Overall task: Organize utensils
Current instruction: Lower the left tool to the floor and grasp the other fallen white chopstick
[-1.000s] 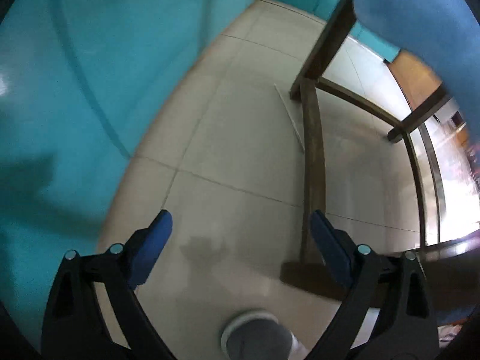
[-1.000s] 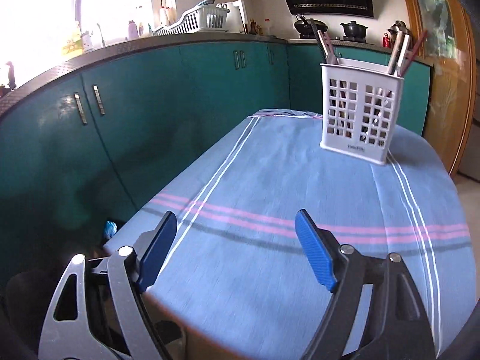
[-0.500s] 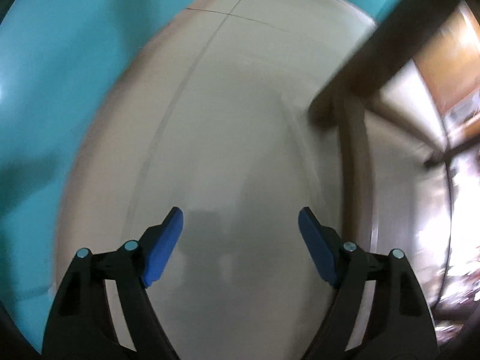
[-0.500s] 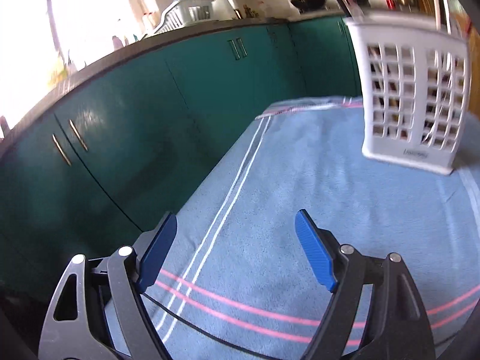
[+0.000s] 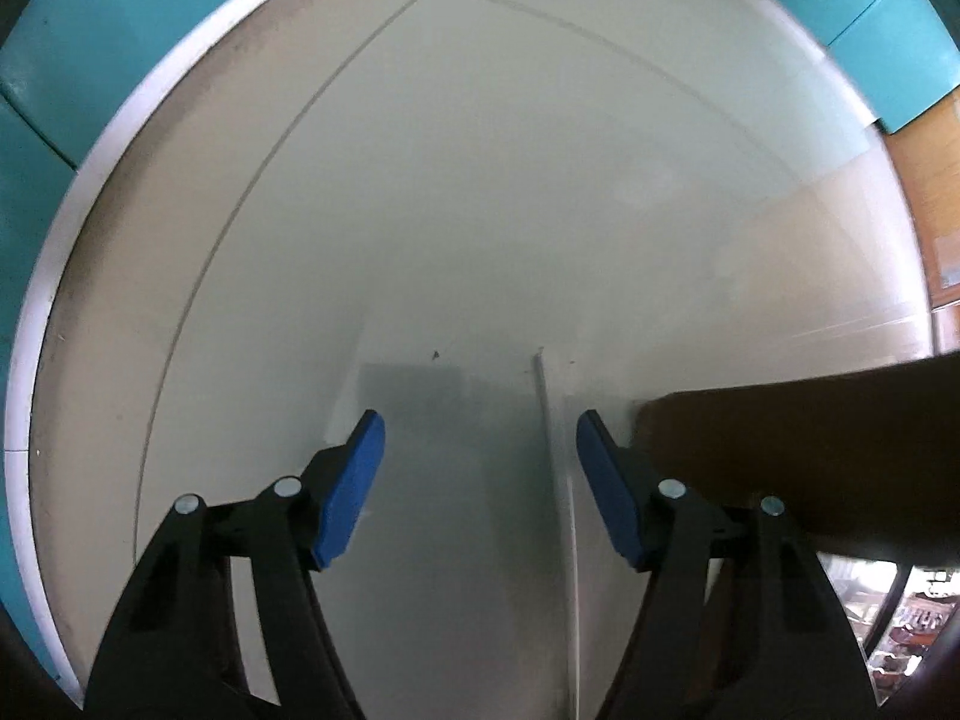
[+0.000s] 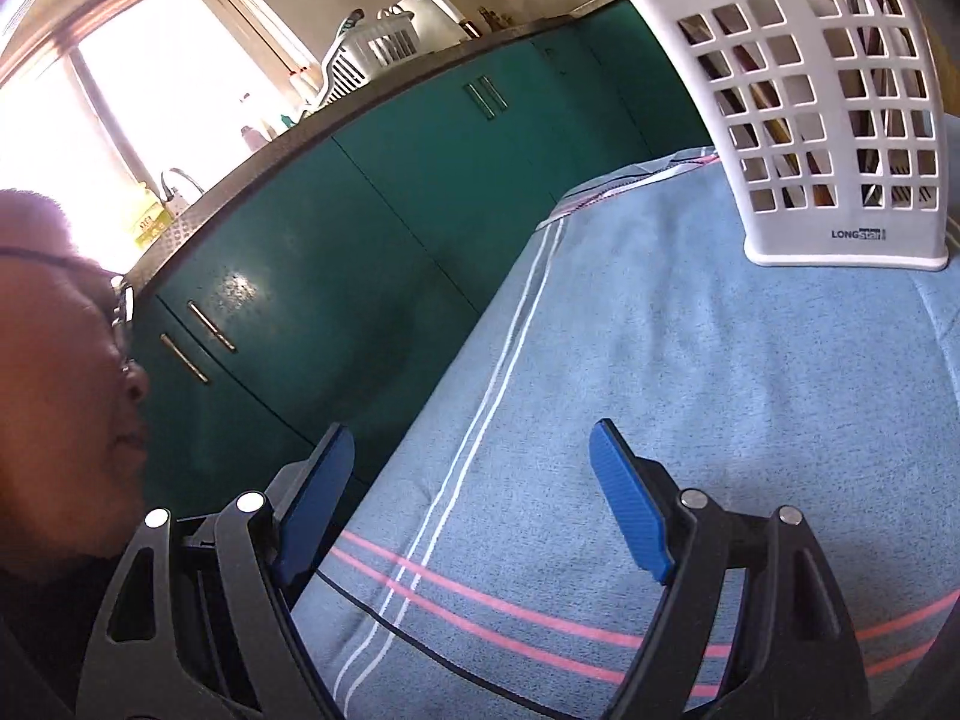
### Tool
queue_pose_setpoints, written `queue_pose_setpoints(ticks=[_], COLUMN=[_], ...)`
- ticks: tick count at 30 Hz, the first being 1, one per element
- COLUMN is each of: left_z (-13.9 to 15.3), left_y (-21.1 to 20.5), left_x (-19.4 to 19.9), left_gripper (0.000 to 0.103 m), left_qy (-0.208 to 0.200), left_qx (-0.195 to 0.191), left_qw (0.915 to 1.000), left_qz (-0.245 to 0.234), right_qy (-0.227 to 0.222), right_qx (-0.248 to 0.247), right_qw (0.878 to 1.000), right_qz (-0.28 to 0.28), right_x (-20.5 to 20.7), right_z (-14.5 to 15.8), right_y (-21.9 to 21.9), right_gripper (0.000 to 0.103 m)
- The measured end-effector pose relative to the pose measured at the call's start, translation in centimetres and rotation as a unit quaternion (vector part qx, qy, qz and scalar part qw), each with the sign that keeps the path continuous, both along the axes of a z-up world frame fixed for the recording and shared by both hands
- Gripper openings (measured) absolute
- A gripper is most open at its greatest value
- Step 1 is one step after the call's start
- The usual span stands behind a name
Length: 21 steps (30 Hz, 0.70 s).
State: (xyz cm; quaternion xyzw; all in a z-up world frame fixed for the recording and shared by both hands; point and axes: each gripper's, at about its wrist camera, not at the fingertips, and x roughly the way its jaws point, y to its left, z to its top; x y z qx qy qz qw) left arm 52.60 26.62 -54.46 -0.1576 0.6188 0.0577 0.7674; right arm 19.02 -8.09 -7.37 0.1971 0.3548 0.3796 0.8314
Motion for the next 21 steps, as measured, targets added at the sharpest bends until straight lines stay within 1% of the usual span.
queue_pose_setpoints(ticks=[1, 6, 8, 9, 10, 11, 12, 13, 14, 15, 18, 20, 21], left_z=[-0.4, -0.7, -0.7, -0.7, -0.6, -0.4, -0.3, -0.2, -0.2, -0.2, -0.2, 0.6, 0.9], left_y=[-0.1, -0.6, -0.4, -0.5, -0.5, -0.5, -0.4, -0.6, -0.9, -0.9, 0.8, 2.4, 3.5], left_x=[0.1, 0.7, 1.0, 1.1, 1.0, 1.0, 0.9, 0.9, 0.9, 0.7, 0.0, -0.8, -1.3], left_gripper=[0.060, 0.060, 0.060, 0.059, 0.045, 0.030, 0.006, 0.000, 0.000, 0.000, 0.000, 0.000, 0.000], left_qy=[0.003, 0.004, 0.011, 0.014, 0.012, 0.006, 0.003, 0.003, 0.000, -0.002, -0.005, -0.030, -0.039], left_qx=[-0.002, 0.036, 0.037, 0.037, 0.032, 0.013, -0.011, -0.009, 0.002, 0.004, -0.020, -0.035, -0.051], left_qw=[1.0000, 0.9993, 0.9992, 0.9992, 0.9994, 0.9999, 0.9999, 0.9999, 1.0000, 1.0000, 0.9995, 0.9980, 0.9964], left_qz=[0.002, 0.012, 0.010, 0.006, 0.003, 0.003, 0.008, 0.008, -0.002, -0.004, 0.025, 0.044, 0.056], right_qy=[0.000, -0.002, -0.002, -0.002, -0.002, -0.002, -0.002, -0.003, -0.003, -0.003, -0.003, -0.003, -0.003], right_qx=[0.000, 0.004, 0.003, 0.004, 0.004, 0.004, 0.004, 0.005, 0.005, 0.006, 0.006, 0.006, 0.007], right_qw=[1.000, 1.000, 1.000, 1.000, 1.000, 1.000, 1.000, 1.000, 1.000, 1.000, 1.000, 1.000, 1.000], right_qz=[0.001, 0.001, 0.002, 0.001, 0.002, 0.002, 0.002, 0.002, 0.002, 0.002, 0.002, 0.002, 0.004], right_x=[0.0, -0.2, -0.3, -0.3, -0.3, -0.3, -0.3, -0.3, -0.3, -0.3, -0.3, -0.4, -0.3], right_z=[0.0, 0.0, 0.0, 0.0, -0.1, -0.1, 0.0, 0.0, 0.0, 0.0, 0.0, -0.1, -0.1], right_y=[0.0, -0.2, -0.2, -0.2, -0.4, -0.4, -0.4, -0.4, -0.4, -0.4, -0.4, -0.4, -0.4], right_gripper=[0.079, 0.079, 0.079, 0.079, 0.079, 0.079, 0.079, 0.079, 0.079, 0.079, 0.079, 0.079, 0.079])
